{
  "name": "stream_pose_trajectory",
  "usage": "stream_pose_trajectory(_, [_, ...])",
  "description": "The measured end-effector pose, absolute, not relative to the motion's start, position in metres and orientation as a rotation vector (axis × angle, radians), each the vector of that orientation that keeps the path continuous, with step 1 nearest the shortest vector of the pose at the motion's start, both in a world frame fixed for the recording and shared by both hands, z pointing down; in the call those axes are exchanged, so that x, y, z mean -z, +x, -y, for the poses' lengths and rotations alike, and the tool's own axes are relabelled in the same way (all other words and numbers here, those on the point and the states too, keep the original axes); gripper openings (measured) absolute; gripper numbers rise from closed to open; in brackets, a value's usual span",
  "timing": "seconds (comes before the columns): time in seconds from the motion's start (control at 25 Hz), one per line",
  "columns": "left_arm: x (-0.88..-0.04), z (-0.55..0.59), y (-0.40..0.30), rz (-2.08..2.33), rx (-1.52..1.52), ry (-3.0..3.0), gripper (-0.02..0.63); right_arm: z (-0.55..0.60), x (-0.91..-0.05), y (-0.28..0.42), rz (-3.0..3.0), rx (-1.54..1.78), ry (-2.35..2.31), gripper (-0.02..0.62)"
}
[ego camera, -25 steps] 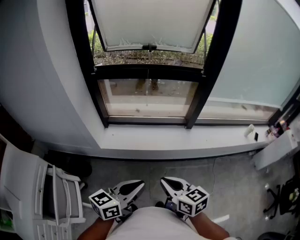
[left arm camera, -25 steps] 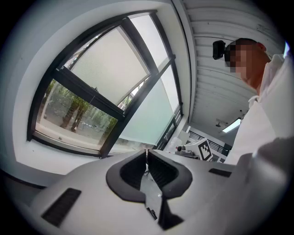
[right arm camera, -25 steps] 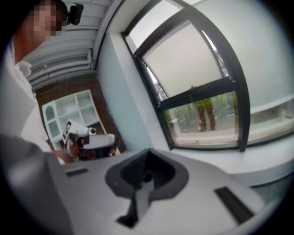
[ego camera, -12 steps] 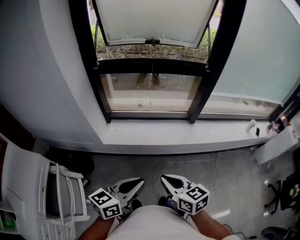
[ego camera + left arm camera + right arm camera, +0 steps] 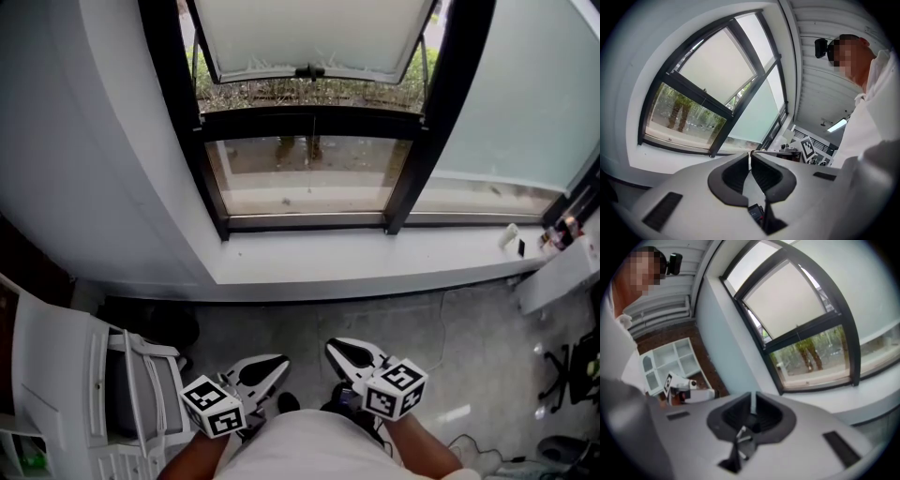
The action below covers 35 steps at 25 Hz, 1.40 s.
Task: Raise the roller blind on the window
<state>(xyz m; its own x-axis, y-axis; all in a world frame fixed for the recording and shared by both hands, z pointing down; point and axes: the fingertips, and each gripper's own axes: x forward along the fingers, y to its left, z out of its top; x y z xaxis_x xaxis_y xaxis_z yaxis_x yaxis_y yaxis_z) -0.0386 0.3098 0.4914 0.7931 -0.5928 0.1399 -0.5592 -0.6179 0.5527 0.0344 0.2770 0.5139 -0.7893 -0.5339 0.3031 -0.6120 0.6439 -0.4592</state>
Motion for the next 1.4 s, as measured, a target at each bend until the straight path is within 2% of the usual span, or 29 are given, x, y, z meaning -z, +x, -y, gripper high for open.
stream_pose_trajectory(0.44, [-0.499,-0.269,-0.036,0.876,0.087,2.367,0.035,-0.227,-0.526,0.041,2.694,-0.82,0.977,0.034])
stream_pose_trajectory(1.04, [-0.49,-0.148,0.027,1.009,0.139,2.336,0.035,-0.105,-0.528,0.085,2.719,-0.809,0.753,0.035])
stream_pose_trajectory(1.4, [-0.491,-0.109,0.029,1.069,0.147,2.314,0.035,-0.067,-0.535,0.087,2.726,-0.808,0.683,0.035])
